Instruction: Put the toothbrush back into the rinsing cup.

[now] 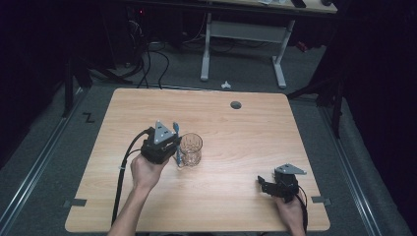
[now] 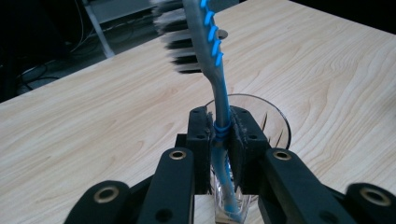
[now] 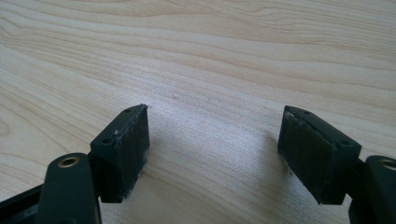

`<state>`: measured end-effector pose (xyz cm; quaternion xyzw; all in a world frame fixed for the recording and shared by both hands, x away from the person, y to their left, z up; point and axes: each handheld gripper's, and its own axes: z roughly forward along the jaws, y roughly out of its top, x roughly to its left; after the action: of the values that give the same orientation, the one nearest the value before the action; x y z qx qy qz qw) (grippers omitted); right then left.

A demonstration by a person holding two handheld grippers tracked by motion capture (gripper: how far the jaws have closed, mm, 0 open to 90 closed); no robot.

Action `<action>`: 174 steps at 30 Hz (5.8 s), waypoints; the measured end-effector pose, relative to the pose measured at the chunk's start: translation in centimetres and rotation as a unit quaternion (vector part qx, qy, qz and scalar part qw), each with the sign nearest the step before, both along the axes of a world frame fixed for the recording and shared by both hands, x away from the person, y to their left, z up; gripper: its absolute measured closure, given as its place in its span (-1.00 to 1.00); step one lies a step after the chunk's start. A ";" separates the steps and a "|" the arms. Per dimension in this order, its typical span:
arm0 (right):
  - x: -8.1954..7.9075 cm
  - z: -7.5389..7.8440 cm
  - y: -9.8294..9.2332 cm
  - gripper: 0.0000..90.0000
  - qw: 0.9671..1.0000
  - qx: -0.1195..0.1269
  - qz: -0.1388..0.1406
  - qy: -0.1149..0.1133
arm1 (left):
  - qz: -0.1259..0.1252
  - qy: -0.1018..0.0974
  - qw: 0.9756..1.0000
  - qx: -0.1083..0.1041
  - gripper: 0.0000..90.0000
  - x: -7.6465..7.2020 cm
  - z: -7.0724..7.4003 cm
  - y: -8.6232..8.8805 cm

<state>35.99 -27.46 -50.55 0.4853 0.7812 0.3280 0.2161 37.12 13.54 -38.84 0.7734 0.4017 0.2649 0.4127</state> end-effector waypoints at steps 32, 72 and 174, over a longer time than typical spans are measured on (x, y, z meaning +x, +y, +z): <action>0.0 0.0 0.0 -0.44 1.000 0.000 0.000 0.000 | 0.003 0.010 1.000 0.009 0.77 -0.7 -1.9 0.1; 0.0 0.0 0.0 -0.44 1.000 0.000 0.000 0.000 | -0.003 0.038 0.999 -0.034 0.35 -0.5 -2.4 0.7; 0.0 0.0 0.0 -0.44 1.000 0.000 0.000 0.000 | 0.064 0.037 0.994 -0.076 0.04 -5.1 -3.8 7.1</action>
<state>35.99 -27.46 -50.55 0.4852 0.7812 0.3280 0.2161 31.98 20.62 -42.68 0.7217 0.4844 0.2303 0.4376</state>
